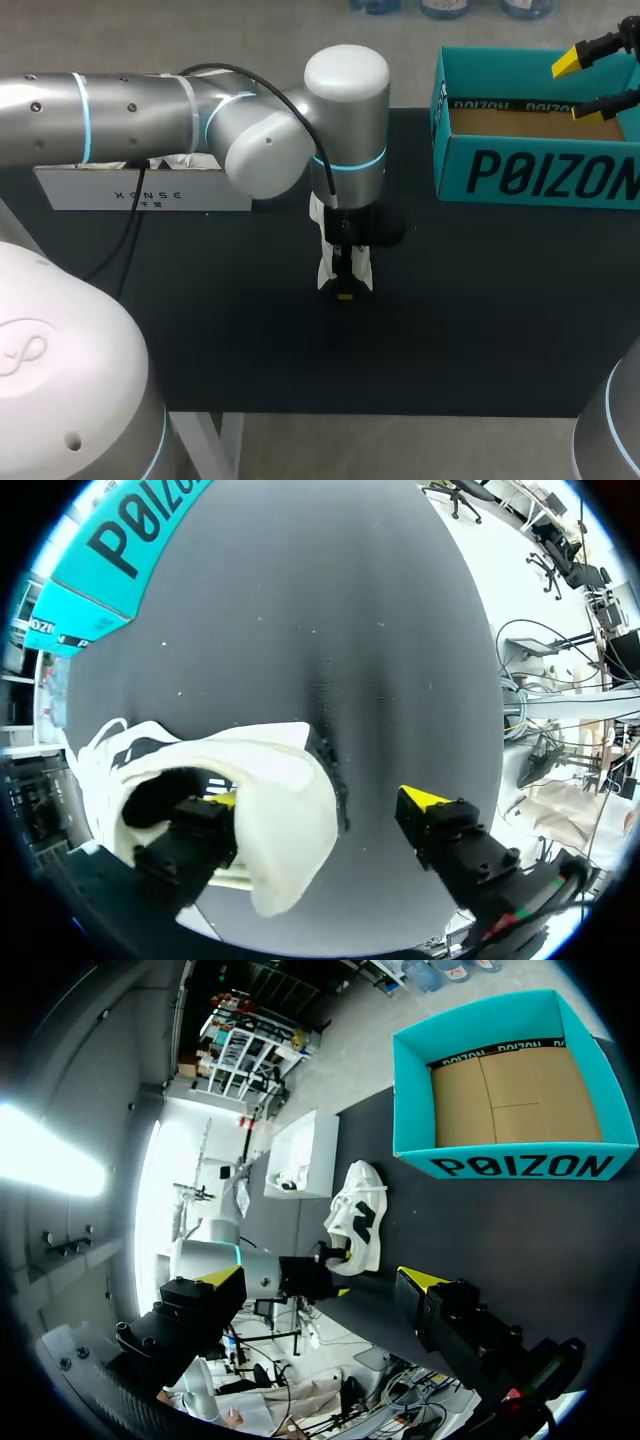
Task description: Take the shoe out of the shoebox, open the shoe tongue, remove and reinsert the insole, then place the shoe into the shoebox
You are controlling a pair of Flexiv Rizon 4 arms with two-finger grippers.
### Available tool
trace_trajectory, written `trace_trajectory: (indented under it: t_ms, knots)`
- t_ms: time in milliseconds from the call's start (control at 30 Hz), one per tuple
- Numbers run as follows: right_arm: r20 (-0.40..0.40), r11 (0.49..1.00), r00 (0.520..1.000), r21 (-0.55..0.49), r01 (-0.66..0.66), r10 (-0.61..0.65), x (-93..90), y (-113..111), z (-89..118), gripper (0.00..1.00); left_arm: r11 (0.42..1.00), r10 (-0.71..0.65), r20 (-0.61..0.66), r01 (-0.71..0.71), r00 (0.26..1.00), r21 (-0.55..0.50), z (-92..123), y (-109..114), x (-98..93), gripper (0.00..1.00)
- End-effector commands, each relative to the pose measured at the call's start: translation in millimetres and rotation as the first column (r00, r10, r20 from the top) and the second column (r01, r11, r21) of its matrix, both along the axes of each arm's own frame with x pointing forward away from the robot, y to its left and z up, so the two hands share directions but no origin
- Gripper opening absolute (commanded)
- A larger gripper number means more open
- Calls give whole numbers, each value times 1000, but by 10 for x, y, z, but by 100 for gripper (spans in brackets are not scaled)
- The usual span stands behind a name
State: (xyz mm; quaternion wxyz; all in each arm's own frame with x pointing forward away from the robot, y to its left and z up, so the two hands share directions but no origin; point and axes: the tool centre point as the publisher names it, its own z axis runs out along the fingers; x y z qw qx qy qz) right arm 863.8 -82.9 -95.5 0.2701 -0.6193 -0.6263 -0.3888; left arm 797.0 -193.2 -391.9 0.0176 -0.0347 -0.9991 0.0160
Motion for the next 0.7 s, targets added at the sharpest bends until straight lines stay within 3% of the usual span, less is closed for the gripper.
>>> trace_trajectory:
  t_ms: [33,67,267,533,700]
  knots:
    - [0,1000,1000,-2,2,-2,-7,3,-4,100,1000,-8,-25,8,1000,-6,-136,-60,103,34]
    - [0,1000,1000,-2,2,-2,-7,3,-4,100,1000,-9,-26,9,1000,-5,-143,-66,108,0]
    - [0,1000,1000,-2,2,-2,-7,3,-4,100,999,-42,-36,41,998,-23,-61,-47,33,0]
    - [0,1000,1000,-2,2,-2,-7,3,-4,100,955,-292,-42,289,955,-61,535,105,-150,0]
    - [0,1000,1000,-2,2,-2,-7,3,-4,100,944,-328,-46,326,943,-53,961,514,-208,0]
